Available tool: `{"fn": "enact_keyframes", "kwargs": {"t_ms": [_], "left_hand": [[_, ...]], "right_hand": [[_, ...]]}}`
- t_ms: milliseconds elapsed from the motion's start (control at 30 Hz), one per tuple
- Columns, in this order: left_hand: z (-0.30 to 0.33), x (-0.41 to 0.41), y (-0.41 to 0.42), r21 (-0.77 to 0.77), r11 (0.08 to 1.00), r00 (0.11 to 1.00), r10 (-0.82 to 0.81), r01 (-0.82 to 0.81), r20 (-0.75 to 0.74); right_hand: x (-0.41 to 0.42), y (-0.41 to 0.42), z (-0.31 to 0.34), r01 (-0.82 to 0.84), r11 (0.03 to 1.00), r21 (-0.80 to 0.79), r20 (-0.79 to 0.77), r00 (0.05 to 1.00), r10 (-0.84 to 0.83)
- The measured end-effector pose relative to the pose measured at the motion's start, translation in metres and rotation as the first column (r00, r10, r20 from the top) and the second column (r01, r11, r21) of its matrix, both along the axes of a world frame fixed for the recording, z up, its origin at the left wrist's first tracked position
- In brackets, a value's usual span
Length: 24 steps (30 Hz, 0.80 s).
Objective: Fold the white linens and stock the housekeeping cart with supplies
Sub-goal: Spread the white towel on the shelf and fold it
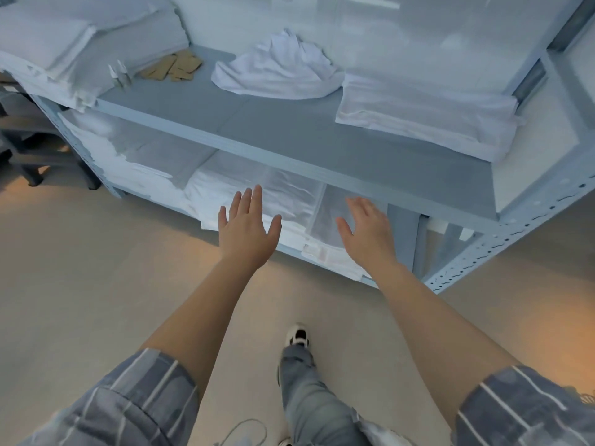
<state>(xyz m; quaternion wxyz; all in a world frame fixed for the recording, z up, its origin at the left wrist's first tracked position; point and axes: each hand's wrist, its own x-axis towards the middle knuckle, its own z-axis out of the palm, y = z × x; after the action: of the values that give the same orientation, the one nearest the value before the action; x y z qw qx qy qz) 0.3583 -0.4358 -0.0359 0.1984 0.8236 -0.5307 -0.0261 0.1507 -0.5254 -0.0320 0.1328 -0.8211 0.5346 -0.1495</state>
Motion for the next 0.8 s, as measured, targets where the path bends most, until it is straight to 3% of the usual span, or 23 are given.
{"fn": "enact_keyframes", "kwargs": {"t_ms": [267,500,800], "left_hand": [[-0.014,0.085,-0.123,0.013,1.000,0.999,0.005,-0.005,0.045],[0.011,0.162,-0.259,0.036,0.999,0.995,-0.031,0.028,0.095],[0.013,0.229,-0.339,0.025,0.999,0.994,-0.045,0.043,0.097]], "right_hand": [[0.092,-0.123,-0.022,-0.014,1.000,-0.003,0.039,0.999,0.014],[0.172,-0.252,0.001,-0.012,1.000,-0.019,0.057,0.998,0.013],[0.240,-0.332,0.007,0.007,0.999,0.037,0.020,1.000,-0.007]]}}
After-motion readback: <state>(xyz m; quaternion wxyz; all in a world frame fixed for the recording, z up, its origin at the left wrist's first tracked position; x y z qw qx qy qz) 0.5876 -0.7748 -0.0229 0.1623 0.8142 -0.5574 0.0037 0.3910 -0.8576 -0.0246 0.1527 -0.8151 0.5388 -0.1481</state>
